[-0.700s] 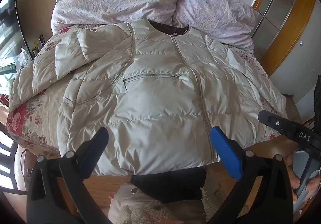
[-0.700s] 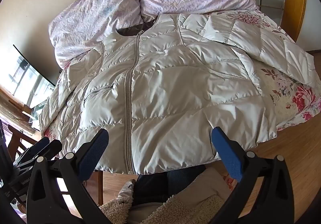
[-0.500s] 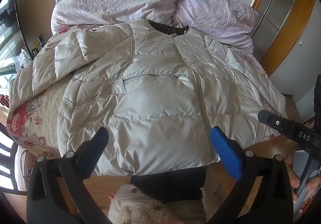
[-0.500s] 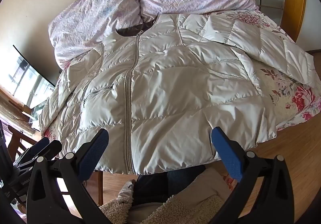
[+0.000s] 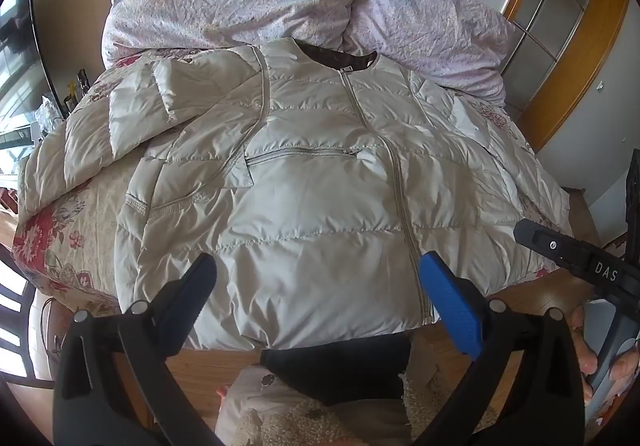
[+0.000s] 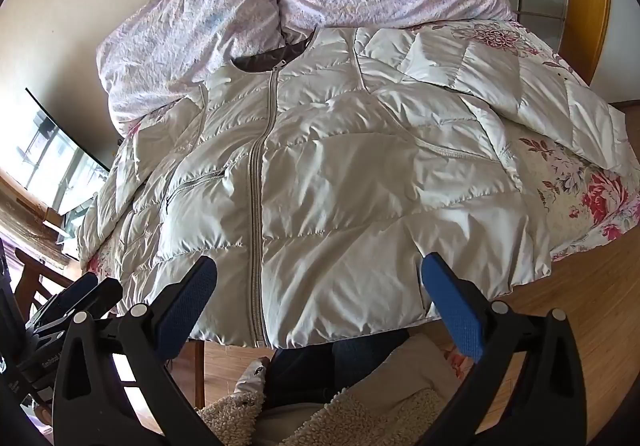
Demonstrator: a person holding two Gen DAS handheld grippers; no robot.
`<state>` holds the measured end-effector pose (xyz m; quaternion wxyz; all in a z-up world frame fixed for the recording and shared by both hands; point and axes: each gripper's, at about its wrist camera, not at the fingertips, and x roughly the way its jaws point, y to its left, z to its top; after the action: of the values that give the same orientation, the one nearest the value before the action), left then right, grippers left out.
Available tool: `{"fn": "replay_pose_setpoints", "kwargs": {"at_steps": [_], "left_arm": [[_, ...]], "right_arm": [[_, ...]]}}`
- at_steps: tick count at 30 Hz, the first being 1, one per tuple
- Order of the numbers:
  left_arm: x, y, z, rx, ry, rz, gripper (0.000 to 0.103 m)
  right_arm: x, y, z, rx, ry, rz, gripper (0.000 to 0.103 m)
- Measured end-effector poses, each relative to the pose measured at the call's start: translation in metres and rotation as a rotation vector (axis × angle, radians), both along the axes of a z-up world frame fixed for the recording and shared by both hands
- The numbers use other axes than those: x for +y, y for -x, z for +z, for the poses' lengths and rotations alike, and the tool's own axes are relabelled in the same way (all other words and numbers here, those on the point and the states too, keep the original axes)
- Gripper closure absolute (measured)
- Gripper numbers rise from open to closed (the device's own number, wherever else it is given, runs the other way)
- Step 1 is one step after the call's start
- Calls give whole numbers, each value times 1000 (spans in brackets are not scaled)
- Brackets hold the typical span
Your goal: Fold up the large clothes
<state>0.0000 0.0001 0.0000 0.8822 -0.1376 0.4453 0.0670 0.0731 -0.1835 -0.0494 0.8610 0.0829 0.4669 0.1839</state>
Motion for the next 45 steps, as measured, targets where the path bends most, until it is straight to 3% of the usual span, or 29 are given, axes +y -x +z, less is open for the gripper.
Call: {"fn": "replay_pose_setpoints", "kwargs": {"at_steps": [45], "left_arm": [[1, 1, 1, 0, 2, 5, 2]], "right_arm": [[1, -2, -6, 8, -2, 5, 1]]}}
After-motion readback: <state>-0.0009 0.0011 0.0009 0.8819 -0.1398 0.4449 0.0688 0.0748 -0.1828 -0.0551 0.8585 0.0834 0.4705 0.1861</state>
